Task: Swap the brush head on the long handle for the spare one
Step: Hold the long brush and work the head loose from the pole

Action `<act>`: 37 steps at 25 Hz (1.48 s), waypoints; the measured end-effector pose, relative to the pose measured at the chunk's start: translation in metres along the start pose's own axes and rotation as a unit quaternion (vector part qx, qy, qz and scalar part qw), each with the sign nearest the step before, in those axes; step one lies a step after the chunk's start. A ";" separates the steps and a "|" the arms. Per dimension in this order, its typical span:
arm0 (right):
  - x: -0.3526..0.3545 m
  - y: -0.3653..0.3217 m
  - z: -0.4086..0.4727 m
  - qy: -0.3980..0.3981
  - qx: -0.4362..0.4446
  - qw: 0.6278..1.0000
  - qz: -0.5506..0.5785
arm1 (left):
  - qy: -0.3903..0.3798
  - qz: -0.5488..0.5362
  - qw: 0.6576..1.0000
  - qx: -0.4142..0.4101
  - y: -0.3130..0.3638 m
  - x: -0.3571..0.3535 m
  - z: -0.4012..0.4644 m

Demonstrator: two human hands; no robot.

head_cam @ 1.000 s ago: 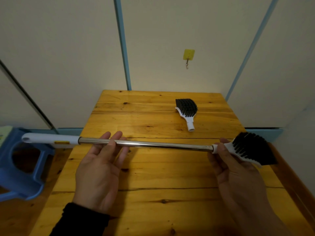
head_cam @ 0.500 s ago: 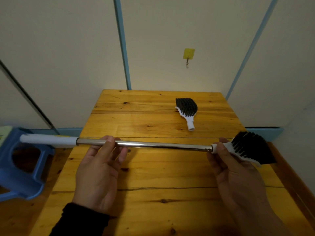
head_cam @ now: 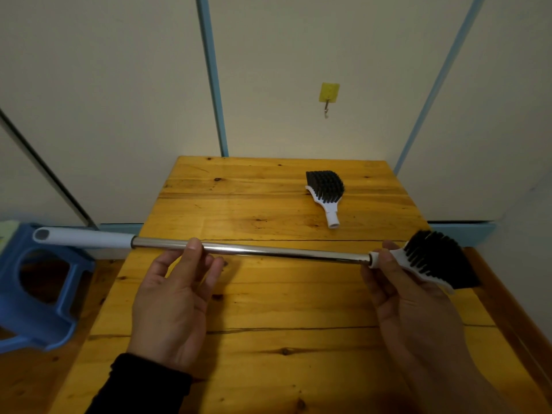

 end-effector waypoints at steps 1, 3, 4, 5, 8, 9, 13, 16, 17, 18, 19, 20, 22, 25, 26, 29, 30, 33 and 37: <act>0.000 0.000 0.000 -0.001 0.000 1.000 -0.001 | 0.000 0.003 1.000 -0.002 0.000 0.001 0.000; 0.000 0.000 0.000 -0.002 -0.001 1.000 -0.005 | 0.002 0.012 1.000 -0.005 0.000 0.001 0.001; 0.000 0.000 0.001 -0.003 -0.003 1.000 -0.005 | 0.001 0.017 1.000 -0.006 0.001 0.000 0.001; 0.001 0.001 0.001 -0.003 -0.005 1.000 -0.005 | -0.003 0.020 1.000 -0.006 0.001 -0.001 0.000; 0.004 0.001 0.002 0.009 -0.009 1.000 -0.006 | -0.019 0.010 1.000 0.006 0.000 -0.006 -0.001; 0.004 0.002 0.002 0.011 -0.010 1.000 -0.005 | -0.026 0.005 1.000 0.011 0.000 -0.008 -0.001; 0.005 0.003 0.002 0.011 -0.011 1.000 -0.004 | -0.026 -0.002 1.000 0.018 -0.002 -0.009 -0.003; 0.006 0.004 0.003 0.007 -0.010 1.000 -0.004 | 0.000 -0.006 1.000 0.024 -0.005 -0.003 -0.001; 0.005 0.004 0.003 0.006 -0.010 1.000 -0.006 | 0.006 -0.007 1.000 0.023 -0.006 -0.002 0.000; 0.005 0.004 0.004 0.005 -0.009 1.000 -0.009 | 0.007 -0.007 1.000 0.018 -0.006 -0.001 0.000; 0.005 0.004 0.004 0.005 -0.008 1.000 -0.013 | 0.009 -0.009 1.000 0.012 -0.006 0.000 0.000; 0.004 0.003 0.004 0.004 -0.006 1.000 -0.015 | 0.011 -0.011 1.000 0.006 -0.004 0.000 0.000; 0.005 0.002 0.004 0.004 -0.002 1.000 -0.014 | 0.009 -0.013 1.000 0.000 -0.001 0.001 0.000; 0.005 0.001 0.004 0.005 -0.002 1.000 -0.003 | 0.008 -0.005 1.000 -0.002 0.001 0.000 -0.002; 0.004 0.001 0.004 0.003 -0.003 1.000 -0.004 | 0.009 -0.002 1.000 0.000 0.001 -0.001 -0.002; 0.001 0.000 0.004 -0.002 0.002 1.000 -0.003 | -0.006 0.003 1.000 0.012 0.001 -0.005 -0.003; 0.002 -0.001 0.004 -0.002 0.005 1.000 -0.001 | -0.013 0.003 1.000 0.014 0.001 -0.007 -0.004; 0.005 -0.002 0.006 -0.001 0.009 1.000 -0.001 | -0.023 -0.001 1.000 0.010 0.001 -0.009 -0.005; 0.006 -0.001 0.007 0.001 0.009 1.000 -0.006 | -0.002 -0.007 1.000 -0.005 0.003 -0.005 -0.005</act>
Point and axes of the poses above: each hand's wrist, its own z-axis towards the middle knuckle, its own x-axis out of the back of the hand, y = z × x, the point moved 9 cm from there along z, towards the middle knuckle, and after that the axes turned 2 degrees about z, right-handed, at the moved point
